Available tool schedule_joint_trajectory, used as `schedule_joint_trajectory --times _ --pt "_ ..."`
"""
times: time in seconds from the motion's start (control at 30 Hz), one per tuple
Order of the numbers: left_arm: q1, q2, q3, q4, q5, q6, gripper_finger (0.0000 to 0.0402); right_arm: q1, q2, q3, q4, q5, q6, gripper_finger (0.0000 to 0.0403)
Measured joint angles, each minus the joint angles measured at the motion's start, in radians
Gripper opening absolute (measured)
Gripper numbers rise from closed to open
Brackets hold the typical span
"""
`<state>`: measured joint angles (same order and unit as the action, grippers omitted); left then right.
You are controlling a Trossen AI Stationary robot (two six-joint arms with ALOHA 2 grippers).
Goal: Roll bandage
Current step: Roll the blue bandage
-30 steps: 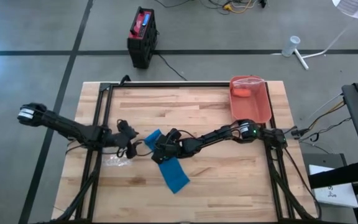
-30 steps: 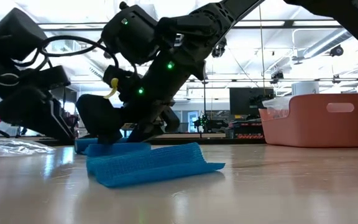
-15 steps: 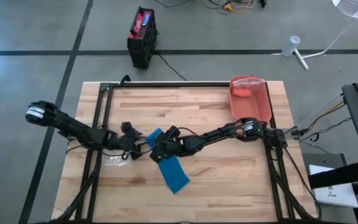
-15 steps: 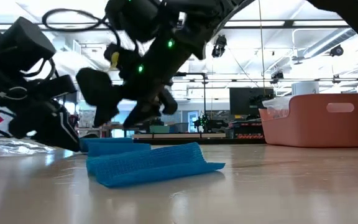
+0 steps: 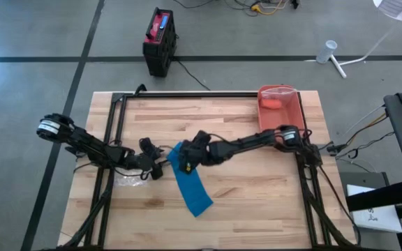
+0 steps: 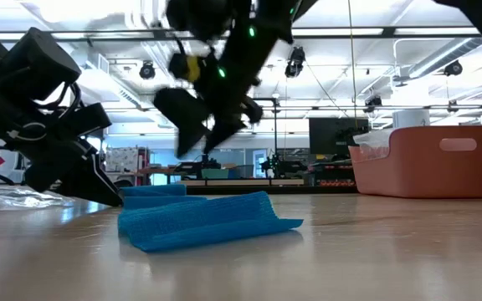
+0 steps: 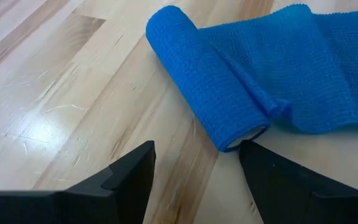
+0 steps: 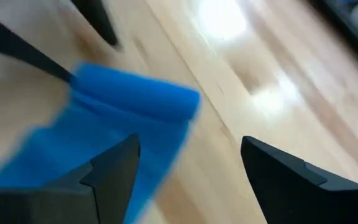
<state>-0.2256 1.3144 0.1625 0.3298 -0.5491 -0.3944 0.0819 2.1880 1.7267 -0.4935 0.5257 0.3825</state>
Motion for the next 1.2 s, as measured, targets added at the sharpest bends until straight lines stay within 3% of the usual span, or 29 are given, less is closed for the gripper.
schedule_joint_trajectory --times 0.17,0.33,0.5,0.9,1.2 --pt "0.001 -0.021 -0.002 0.003 0.022 0.010 0.0231 -0.104 0.013 -0.012 -0.042 -0.276 -0.001 0.0264" --pt "0.001 -0.020 -0.002 0.027 0.059 0.010 0.0231 -0.161 0.022 -0.023 0.018 -0.368 -0.023 0.0254" --pt "0.018 -0.017 -0.002 0.028 0.059 0.015 0.0219 -0.202 0.016 -0.023 0.135 -0.542 -0.026 0.0253" --pt "0.055 -0.018 -0.002 0.030 0.049 0.056 0.0053 -0.255 0.023 -0.039 0.163 -0.623 0.012 0.0244" --pt "0.080 -0.018 -0.002 0.062 0.025 0.088 0.0014 -0.259 0.056 -0.042 0.159 -0.669 0.070 0.0244"
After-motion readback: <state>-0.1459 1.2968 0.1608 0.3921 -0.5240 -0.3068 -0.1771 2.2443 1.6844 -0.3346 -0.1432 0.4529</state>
